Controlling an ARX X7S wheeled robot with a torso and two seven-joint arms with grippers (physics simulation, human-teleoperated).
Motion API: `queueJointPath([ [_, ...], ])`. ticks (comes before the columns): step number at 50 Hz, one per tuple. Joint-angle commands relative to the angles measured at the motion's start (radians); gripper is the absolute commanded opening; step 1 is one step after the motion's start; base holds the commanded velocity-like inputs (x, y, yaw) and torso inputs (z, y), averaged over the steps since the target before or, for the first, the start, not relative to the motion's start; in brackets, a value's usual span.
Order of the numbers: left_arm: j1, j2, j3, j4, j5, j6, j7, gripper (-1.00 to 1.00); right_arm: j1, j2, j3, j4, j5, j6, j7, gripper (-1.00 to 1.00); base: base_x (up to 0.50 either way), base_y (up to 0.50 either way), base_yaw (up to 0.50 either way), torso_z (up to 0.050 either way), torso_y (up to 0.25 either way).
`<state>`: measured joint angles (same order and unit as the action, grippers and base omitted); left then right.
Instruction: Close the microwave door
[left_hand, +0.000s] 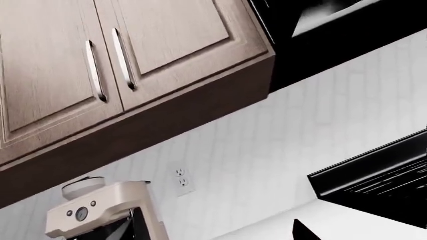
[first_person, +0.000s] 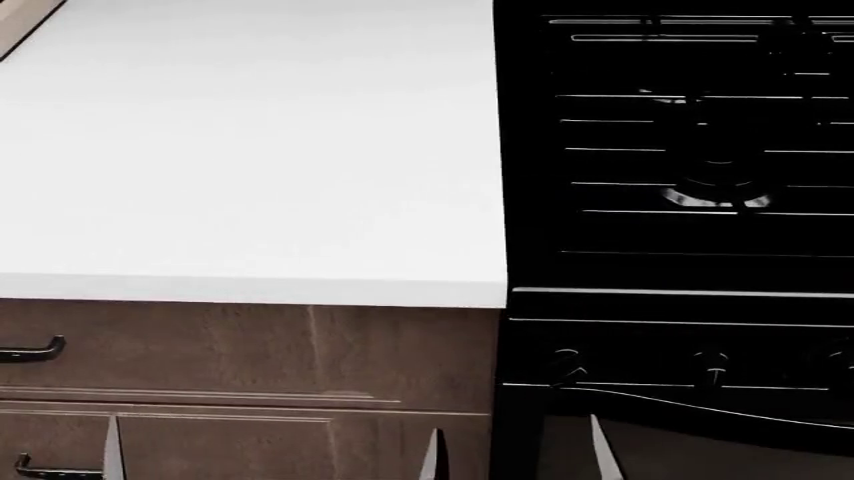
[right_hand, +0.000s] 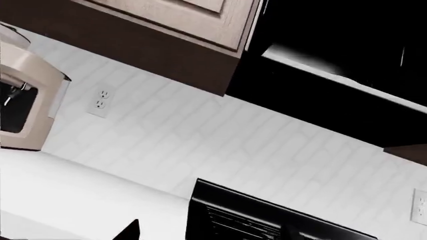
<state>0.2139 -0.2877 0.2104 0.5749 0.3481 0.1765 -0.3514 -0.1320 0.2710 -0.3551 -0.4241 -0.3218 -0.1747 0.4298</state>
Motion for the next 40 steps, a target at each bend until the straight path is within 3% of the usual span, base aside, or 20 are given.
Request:
queueJointPath([
  [1, 0.048, -0.026, -0.006, 0.087, 0.091, 0.031, -0.029, 1.00, -0.032, 0.015, 0.011, -0.076, -0.060, -0.040, 0.052, 1.00, 0.00, 0.00, 0.00, 0.000, 0.000],
  [15, 0.050, -0.027, -0.007, 0.093, 0.127, 0.044, -0.055, 1.00, -0.037, 0.024, 0.005, -0.069, -0.146, -0.032, 0.075, 1.00, 0.05, 0.00, 0.00, 0.000, 0.000],
  [40, 0.051, -0.031, 0.000, 0.120, 0.134, 0.035, -0.059, 1.00, -0.033, 0.023, 0.009, -0.069, -0.161, -0.011, 0.097, 1.00, 0.50, 0.00, 0.00, 0.000, 0.000],
])
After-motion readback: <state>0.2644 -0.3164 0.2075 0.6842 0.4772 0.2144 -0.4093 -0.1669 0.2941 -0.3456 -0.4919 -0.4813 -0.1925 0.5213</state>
